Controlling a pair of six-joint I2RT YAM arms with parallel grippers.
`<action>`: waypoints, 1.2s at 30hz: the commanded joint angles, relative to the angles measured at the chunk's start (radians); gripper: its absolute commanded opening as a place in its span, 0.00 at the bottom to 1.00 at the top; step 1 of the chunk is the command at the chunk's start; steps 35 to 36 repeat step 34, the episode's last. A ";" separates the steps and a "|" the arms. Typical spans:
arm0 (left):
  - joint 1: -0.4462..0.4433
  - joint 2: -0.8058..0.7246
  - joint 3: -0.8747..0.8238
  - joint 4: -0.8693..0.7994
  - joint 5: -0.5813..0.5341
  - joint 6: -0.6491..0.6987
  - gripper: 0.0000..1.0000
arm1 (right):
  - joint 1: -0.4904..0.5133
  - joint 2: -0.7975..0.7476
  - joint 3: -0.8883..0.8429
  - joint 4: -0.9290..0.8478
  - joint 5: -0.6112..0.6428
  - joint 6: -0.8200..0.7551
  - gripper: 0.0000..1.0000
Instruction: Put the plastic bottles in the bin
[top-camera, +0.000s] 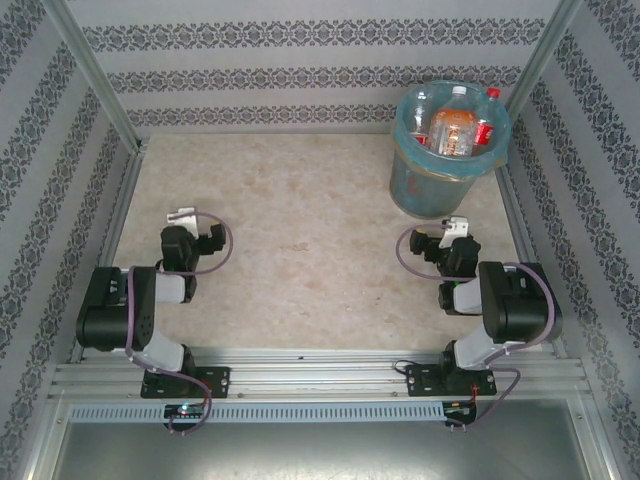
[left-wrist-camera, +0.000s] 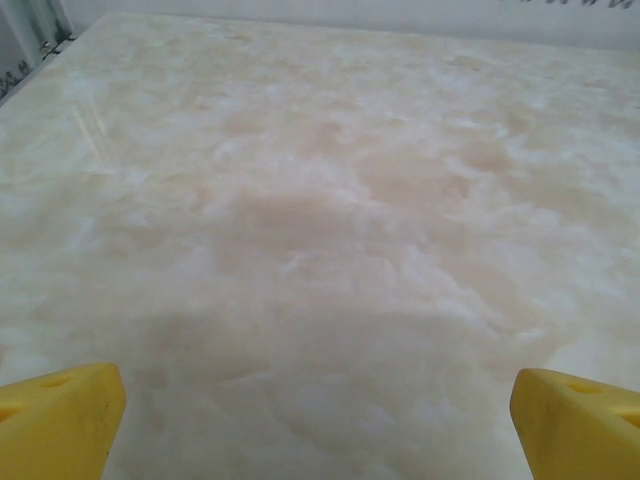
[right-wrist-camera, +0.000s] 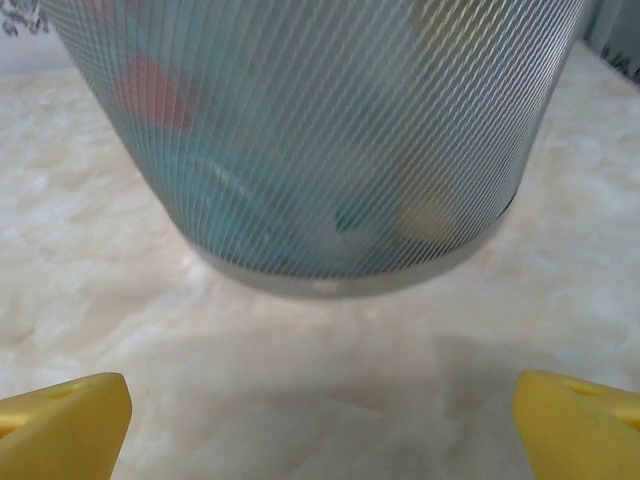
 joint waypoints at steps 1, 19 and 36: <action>0.003 0.018 -0.074 0.220 0.013 -0.013 1.00 | -0.002 -0.054 0.001 0.094 0.049 0.025 0.98; -0.027 0.025 0.060 -0.015 0.116 0.070 1.00 | 0.102 -0.039 0.146 -0.122 0.151 -0.073 0.98; -0.045 0.023 0.067 -0.033 0.038 0.065 1.00 | 0.102 -0.040 0.146 -0.122 0.152 -0.072 0.98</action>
